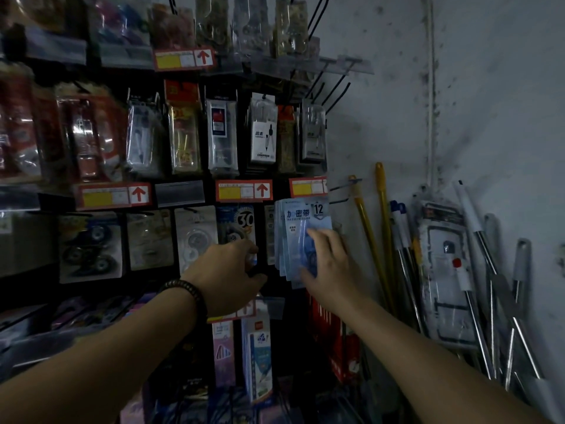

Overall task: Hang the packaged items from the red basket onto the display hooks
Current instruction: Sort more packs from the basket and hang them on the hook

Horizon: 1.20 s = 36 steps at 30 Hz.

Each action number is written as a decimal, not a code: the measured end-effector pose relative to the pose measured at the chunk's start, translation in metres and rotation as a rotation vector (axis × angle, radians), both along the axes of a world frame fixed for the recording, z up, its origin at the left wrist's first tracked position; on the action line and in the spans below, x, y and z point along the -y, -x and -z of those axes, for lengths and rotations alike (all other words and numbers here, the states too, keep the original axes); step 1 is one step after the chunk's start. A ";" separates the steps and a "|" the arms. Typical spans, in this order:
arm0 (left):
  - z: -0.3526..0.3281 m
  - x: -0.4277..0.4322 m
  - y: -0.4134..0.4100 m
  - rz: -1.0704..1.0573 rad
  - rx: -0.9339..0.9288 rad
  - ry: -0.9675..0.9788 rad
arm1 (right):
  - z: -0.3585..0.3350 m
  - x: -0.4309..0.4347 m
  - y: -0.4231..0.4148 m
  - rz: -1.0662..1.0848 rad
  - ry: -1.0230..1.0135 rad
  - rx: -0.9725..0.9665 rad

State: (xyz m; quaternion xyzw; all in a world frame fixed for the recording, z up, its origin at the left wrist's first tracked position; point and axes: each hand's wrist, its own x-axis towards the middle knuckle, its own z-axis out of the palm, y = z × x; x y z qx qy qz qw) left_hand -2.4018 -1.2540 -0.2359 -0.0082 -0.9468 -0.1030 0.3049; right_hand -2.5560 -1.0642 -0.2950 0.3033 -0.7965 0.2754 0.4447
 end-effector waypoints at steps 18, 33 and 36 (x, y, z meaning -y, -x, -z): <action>0.024 0.011 -0.011 0.044 0.055 -0.016 | -0.008 0.004 -0.015 0.118 -0.200 0.232; 0.228 0.088 -0.147 -0.053 0.157 -0.056 | 0.169 0.067 -0.167 -0.259 -0.325 0.426; 0.302 0.102 -0.181 -0.086 0.284 -0.140 | 0.251 0.088 -0.193 -0.341 -0.337 0.631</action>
